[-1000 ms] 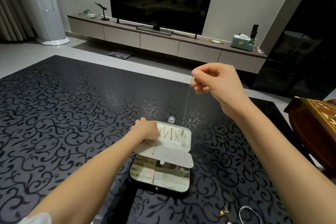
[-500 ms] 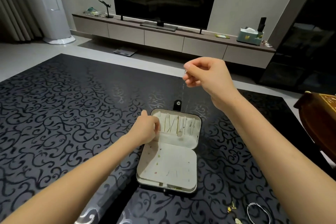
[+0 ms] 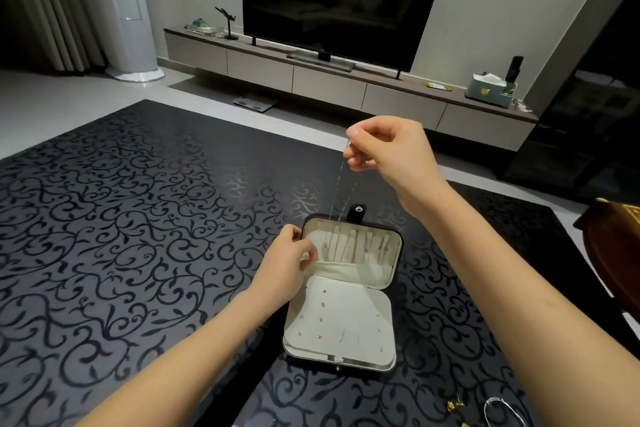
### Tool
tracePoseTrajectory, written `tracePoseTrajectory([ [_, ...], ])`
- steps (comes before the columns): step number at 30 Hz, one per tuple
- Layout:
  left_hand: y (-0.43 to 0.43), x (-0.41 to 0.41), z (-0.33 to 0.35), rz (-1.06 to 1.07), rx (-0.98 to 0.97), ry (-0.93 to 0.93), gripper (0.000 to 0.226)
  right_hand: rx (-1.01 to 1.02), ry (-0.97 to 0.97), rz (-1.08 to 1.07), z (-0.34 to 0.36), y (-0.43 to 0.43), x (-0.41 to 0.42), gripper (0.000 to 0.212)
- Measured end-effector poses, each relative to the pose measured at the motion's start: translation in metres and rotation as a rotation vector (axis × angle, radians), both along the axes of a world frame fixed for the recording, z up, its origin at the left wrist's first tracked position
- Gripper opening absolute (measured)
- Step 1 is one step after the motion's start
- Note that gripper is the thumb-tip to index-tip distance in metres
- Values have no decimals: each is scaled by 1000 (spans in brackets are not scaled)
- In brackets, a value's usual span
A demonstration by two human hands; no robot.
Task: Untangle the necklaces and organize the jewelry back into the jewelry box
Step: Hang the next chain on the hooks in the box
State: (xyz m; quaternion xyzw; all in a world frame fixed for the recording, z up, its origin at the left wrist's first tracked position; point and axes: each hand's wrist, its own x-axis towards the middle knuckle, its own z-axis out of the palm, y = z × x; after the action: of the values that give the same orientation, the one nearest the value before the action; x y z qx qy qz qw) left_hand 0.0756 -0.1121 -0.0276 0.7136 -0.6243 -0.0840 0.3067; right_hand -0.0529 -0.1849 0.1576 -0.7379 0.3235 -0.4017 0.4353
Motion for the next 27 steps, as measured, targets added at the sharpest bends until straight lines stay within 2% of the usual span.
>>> tracePoseTrajectory([
  [11,1,5,1,2,43,30,34,120,88,4,-37,-4,20,14],
  [20,-1,10,-1,26,49,40,36,98,-67,49,-16,-8,40,13],
  [27,1,8,-4,5,19,59,41,115,35,33,-35,-8,46,15],
])
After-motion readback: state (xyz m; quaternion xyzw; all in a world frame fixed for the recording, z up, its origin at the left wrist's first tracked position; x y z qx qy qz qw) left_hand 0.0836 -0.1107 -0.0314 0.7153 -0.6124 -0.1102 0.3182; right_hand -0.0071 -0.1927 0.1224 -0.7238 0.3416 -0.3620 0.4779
